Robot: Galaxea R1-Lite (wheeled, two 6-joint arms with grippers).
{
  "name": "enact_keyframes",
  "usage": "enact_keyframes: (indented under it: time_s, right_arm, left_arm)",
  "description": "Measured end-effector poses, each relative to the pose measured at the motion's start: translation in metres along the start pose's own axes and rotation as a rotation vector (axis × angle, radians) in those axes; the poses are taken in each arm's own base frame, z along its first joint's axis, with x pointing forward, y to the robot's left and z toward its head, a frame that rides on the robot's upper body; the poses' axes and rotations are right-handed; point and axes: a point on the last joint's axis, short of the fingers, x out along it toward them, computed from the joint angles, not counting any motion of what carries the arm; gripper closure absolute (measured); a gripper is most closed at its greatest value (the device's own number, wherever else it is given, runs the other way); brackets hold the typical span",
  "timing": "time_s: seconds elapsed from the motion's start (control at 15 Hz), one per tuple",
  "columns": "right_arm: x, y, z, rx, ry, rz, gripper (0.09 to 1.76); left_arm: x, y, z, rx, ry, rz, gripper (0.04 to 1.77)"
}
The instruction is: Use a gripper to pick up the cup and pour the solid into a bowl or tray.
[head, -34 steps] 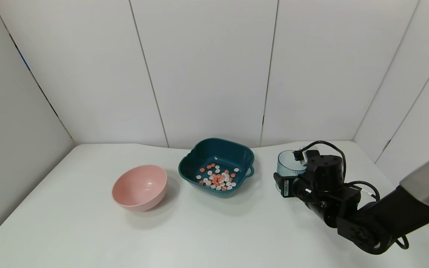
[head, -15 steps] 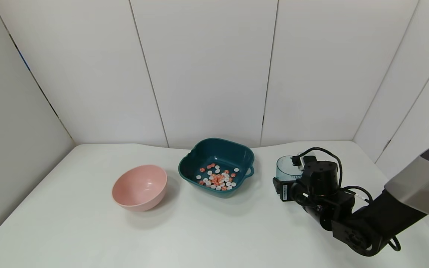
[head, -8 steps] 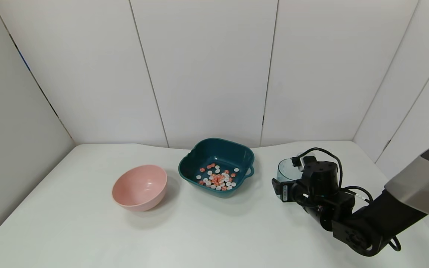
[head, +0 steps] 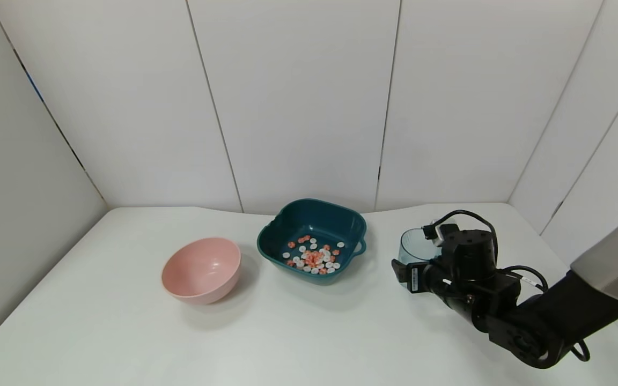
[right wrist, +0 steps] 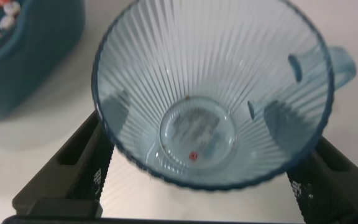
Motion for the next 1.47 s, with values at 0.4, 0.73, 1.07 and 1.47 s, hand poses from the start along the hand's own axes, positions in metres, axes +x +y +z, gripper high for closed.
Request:
enact_keyframes:
  time_s: [0.4, 0.73, 1.07, 1.47]
  right_arm:
    - [-0.022, -0.003, 0.013, -0.018, 0.074, 0.033, 0.15]
    - [-0.040, -0.007, 0.022, -0.031, 0.121, 0.031, 0.15]
    - [-0.081, -0.014, 0.036, -0.055, 0.228, 0.102, 0.15]
    - [-0.168, -0.032, 0.065, -0.097, 0.240, 0.132, 0.15]
  left_arm:
    - [0.000, 0.000, 0.000, 0.000, 0.000, 0.000, 0.09]
    - [0.000, 0.000, 0.000, 0.000, 0.000, 0.000, 0.09]
    - [0.000, 0.000, 0.000, 0.000, 0.000, 0.000, 0.09]
    - [0.000, 0.000, 0.000, 0.000, 0.000, 0.000, 0.09]
